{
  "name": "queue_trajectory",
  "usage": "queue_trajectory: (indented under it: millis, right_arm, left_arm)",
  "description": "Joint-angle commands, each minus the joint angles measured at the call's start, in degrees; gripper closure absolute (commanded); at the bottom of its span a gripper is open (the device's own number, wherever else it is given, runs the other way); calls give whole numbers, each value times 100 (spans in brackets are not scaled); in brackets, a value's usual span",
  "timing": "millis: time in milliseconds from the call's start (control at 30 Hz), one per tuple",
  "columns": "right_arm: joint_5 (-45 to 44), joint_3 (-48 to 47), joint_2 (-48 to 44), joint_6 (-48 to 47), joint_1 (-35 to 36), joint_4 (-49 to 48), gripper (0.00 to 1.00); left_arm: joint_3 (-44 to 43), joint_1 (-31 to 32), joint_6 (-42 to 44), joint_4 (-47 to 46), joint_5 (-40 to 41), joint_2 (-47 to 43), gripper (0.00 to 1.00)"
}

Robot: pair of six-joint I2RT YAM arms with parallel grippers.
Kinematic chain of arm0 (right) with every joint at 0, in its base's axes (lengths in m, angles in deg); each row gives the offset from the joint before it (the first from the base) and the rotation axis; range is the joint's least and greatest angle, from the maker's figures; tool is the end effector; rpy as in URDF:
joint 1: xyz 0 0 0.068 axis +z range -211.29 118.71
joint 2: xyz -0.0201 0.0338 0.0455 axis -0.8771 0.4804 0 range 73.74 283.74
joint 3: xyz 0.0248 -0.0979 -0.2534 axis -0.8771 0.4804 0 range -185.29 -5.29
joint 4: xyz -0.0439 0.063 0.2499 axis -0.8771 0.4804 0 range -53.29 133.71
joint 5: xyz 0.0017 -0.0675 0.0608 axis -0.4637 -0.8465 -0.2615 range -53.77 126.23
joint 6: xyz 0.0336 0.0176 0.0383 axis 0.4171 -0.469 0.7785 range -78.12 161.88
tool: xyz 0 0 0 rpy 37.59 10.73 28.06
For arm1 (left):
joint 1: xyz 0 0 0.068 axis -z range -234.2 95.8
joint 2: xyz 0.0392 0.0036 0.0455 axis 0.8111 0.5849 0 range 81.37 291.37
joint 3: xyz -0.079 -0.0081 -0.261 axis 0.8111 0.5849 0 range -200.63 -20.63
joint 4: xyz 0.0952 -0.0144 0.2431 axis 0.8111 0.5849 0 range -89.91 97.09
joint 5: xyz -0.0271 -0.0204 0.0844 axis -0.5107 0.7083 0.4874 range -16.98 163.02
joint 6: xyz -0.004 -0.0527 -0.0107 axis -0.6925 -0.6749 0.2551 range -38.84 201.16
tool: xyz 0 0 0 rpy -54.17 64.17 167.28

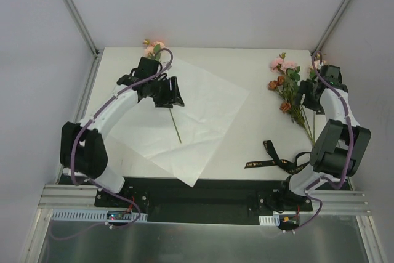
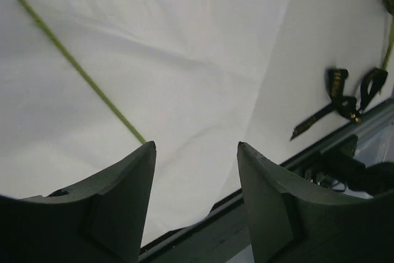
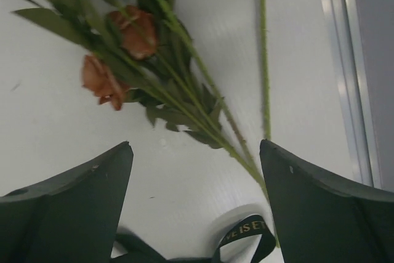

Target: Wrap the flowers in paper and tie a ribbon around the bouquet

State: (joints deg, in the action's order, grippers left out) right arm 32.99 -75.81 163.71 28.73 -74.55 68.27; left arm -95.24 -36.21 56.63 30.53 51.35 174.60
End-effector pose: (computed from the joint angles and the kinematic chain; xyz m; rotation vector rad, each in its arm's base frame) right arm 0.3302 -0.0799 0.2674 0.0272 2.4783 -0.2687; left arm 0.3350 -0.1227 0.2749 0.0357 2.5034 -0.7834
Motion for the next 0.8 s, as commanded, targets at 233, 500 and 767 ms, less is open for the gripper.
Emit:
queue_trajectory:
  millis: [233,500,767]
  right_arm:
    - [26,-735,890,-742,-467,247,29]
    - [-440,-1121,1663,-751,-800,212,55]
    - [-283,-1780,2612,-997,-1021,342,56]
  left_arm:
    - [499,863,529,-740,-2429,-938,38]
    - [896,933,389,-952,-2789,-1088,39]
    - [913,1153,309,-1075,-3186,-868,22]
